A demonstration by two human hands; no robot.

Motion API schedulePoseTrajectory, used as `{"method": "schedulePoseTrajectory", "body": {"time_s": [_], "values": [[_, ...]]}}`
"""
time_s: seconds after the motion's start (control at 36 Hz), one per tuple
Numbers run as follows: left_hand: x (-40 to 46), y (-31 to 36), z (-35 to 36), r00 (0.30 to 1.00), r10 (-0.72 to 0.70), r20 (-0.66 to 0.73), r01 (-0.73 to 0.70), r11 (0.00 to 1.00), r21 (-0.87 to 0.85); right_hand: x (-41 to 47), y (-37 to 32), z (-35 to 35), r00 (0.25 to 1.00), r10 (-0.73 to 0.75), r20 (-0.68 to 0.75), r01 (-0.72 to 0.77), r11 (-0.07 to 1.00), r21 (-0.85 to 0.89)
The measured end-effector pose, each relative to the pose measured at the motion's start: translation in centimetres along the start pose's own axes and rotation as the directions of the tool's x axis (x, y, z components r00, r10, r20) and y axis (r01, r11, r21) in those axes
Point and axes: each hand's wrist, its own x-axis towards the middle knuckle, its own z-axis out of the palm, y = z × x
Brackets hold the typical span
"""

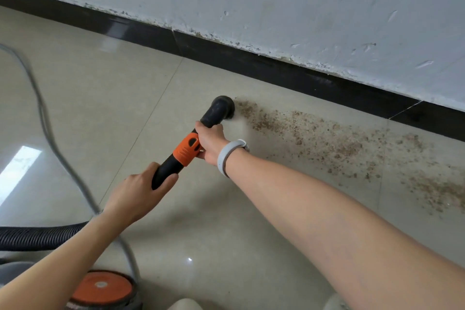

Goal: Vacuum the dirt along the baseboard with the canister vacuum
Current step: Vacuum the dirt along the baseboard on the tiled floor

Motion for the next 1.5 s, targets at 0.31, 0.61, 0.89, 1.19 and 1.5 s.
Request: {"method": "schedulePoseTrajectory", "body": {"time_s": [0.31, 0.61, 0.89, 1.19, 1.5], "values": [[0.4, -2.9, -0.6, 0.995, -0.099, -0.010, 0.098, 0.992, -0.074, 0.8, 0.7, 3.3, 0.999, 0.032, -0.025, -0.027, 0.980, 0.199], [1.0, -1.5, -1.0, 0.996, -0.092, -0.002, 0.092, 0.991, -0.099, -0.2, 0.5, 3.5, 0.997, 0.048, 0.065, -0.064, 0.956, 0.285], [0.3, 0.7, -1.2, 0.998, 0.005, -0.061, -0.002, 0.999, 0.050, -2.0, 0.0, 1.2, 0.994, 0.064, -0.084, -0.040, 0.966, 0.256], [-2.0, -0.6, 0.1, 0.995, 0.101, -0.007, -0.099, 0.983, 0.153, -2.6, 4.6, 0.3, 0.982, 0.082, -0.168, -0.043, 0.973, 0.225], [-2.2, -1.1, -0.1, 0.982, -0.080, -0.168, 0.096, 0.991, 0.090, -2.3, 0.2, 3.4, 0.988, 0.113, 0.108, -0.126, 0.984, 0.124]]}}
